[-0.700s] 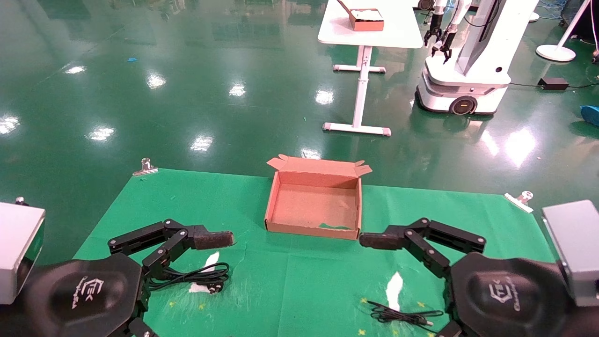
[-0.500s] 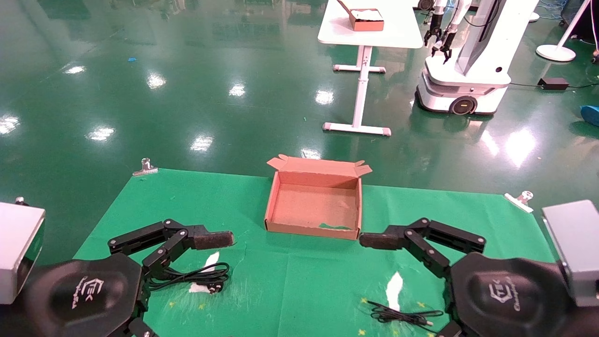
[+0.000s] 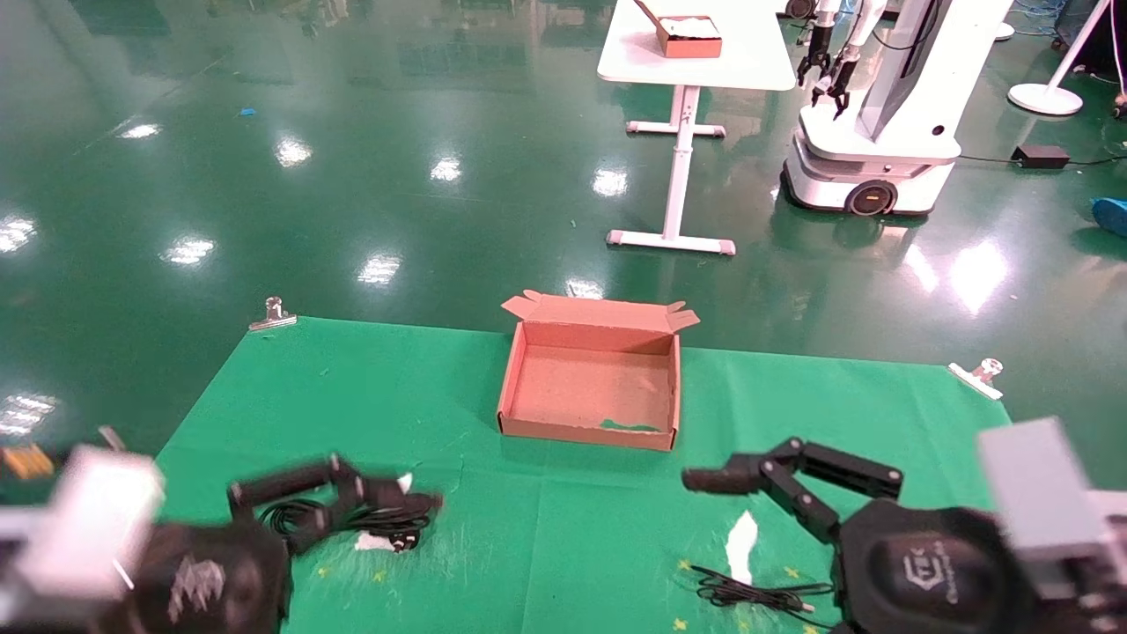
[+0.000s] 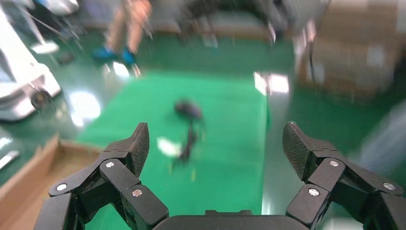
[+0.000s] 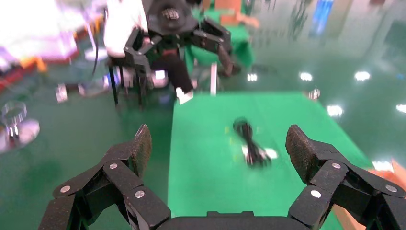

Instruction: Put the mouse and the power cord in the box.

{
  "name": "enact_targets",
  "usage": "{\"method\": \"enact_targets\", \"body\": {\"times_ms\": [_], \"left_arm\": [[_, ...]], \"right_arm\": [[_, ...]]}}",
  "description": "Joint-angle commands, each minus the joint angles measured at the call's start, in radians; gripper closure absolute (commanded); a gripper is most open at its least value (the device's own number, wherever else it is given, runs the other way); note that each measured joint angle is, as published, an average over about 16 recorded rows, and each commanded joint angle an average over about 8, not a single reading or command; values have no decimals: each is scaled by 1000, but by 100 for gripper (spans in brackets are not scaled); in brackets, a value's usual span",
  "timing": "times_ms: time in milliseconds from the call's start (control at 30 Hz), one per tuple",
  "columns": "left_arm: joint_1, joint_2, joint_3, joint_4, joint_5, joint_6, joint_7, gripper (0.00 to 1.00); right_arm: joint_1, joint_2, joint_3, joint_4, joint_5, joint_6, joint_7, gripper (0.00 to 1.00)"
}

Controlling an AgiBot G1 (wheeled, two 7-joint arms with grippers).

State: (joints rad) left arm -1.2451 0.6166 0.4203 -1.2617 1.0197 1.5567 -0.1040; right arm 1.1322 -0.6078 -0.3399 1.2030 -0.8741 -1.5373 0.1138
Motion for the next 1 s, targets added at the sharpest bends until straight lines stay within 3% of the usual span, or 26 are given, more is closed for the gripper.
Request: {"method": "enact_targets", "body": {"times_ms": [33,167,300,567,767,1000], "left_arm": [[-60,-5,42,-11,102,26,24,0],[-176,36,171,82,281,28,94,0],[-253,109,260,273,387,12,180,0],[-340,306,337,706,561,-187,385,0],[-354,416,356,917,626,-366,505,0],[-384,468,361,1066,644,-442,606,0]], "right_arm": [[13,2,-14,-21,-40,-19,-17,0],[92,-3,-89,-111,-185,-41,-102,0],[190,-41,-178,-228,-352,-30,-207,0],[334,-219,-307,-553,-648,117,-425,0],[398,-338,-354,-748,-747,207,-554,0],[433,-418,-375,-921,-782,253,-666,0]]}}
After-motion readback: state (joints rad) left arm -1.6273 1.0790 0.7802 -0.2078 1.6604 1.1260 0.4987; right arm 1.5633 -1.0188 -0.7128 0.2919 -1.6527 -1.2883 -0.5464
